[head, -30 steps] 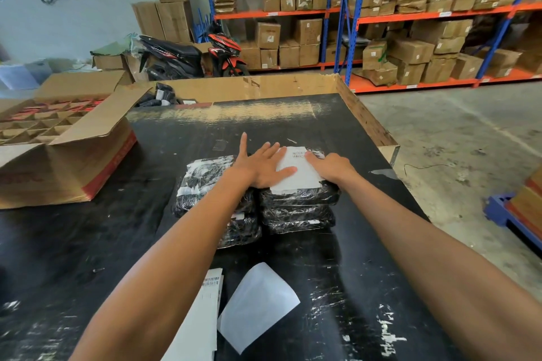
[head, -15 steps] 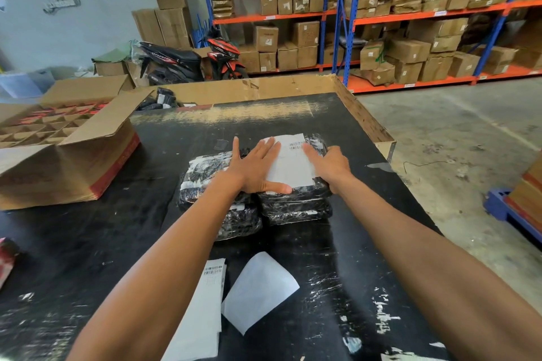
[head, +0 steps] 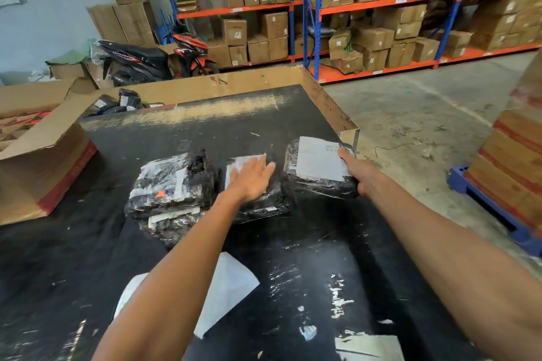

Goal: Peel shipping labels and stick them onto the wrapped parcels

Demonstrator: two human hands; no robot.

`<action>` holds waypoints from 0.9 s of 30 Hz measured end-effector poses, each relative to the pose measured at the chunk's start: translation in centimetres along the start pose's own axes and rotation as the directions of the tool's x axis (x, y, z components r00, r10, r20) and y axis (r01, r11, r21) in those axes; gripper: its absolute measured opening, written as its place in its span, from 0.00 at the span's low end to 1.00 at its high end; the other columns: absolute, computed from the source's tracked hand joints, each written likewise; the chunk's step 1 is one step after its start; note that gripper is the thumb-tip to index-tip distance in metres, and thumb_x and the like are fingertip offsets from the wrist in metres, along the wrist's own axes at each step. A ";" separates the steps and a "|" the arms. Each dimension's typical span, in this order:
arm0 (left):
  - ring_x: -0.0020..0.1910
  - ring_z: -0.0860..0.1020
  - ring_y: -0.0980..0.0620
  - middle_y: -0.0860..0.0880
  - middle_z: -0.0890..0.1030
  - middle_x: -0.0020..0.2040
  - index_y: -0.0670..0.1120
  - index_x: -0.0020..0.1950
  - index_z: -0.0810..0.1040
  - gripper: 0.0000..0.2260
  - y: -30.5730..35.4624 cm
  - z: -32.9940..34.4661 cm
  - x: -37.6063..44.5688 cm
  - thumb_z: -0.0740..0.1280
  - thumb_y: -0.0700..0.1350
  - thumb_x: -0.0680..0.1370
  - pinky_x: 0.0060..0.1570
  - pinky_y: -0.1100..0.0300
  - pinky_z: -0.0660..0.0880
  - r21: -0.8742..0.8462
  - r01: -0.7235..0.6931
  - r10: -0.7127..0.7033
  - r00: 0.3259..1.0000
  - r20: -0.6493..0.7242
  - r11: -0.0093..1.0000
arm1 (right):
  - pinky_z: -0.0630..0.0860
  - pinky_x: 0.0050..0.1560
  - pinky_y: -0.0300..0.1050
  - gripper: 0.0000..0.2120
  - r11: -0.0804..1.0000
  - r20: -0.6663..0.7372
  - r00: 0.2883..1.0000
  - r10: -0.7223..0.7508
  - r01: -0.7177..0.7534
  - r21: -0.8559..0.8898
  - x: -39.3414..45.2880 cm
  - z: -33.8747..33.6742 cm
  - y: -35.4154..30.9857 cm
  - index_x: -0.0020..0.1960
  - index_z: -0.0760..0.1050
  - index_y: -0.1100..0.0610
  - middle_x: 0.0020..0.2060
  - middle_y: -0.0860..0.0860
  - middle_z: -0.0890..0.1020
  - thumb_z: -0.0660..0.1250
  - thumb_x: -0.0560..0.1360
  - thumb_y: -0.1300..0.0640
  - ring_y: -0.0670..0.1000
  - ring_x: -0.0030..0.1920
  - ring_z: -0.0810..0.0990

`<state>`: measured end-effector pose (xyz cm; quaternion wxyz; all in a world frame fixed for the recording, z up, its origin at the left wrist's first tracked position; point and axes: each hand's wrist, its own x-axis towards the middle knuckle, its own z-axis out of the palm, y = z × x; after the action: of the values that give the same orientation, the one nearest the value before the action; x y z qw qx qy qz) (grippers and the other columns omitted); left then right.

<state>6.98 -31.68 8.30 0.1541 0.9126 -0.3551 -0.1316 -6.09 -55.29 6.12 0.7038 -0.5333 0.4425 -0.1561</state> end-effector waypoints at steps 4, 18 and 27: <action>0.81 0.46 0.49 0.49 0.47 0.83 0.52 0.82 0.48 0.29 -0.2 2.9 -0.2 0.43 0.61 0.83 0.78 0.44 0.43 0.265 0.051 -0.021 0.993 -0.116 0.963 | 0.83 0.49 0.51 0.26 0.989 -0.053 0.996 -0.068 0.060 -0.134 3.0 -3.9 1.9 0.58 0.80 0.62 0.50 0.56 0.86 0.75 0.71 0.41 0.57 0.46 0.85; 0.81 0.51 0.52 0.52 0.53 0.82 0.54 0.82 0.53 0.32 0.2 3.7 -0.5 0.37 0.63 0.79 0.79 0.47 0.46 0.362 0.118 -0.027 0.969 -0.246 0.925 | 0.72 0.69 0.54 0.41 0.781 0.175 0.978 -0.117 0.199 -0.591 7.5 -5.1 1.0 0.75 0.67 0.61 0.71 0.59 0.74 0.62 0.75 0.31 0.61 0.69 0.74; 0.71 0.65 0.42 0.45 0.68 0.72 0.53 0.78 0.64 0.23 2.3 3.5 -1.3 0.51 0.57 0.84 0.68 0.43 0.61 0.369 0.227 -0.101 0.938 -0.331 0.901 | 0.67 0.70 0.57 0.36 0.375 0.217 0.936 -0.277 0.314 -0.872 4.5 -4.5 1.8 0.80 0.52 0.64 0.76 0.62 0.63 0.56 0.83 0.42 0.63 0.74 0.66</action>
<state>3.42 -33.03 6.15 0.0042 0.9608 -0.2674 0.0736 -7.62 -60.45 2.30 0.2809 -0.8965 0.3424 -0.0112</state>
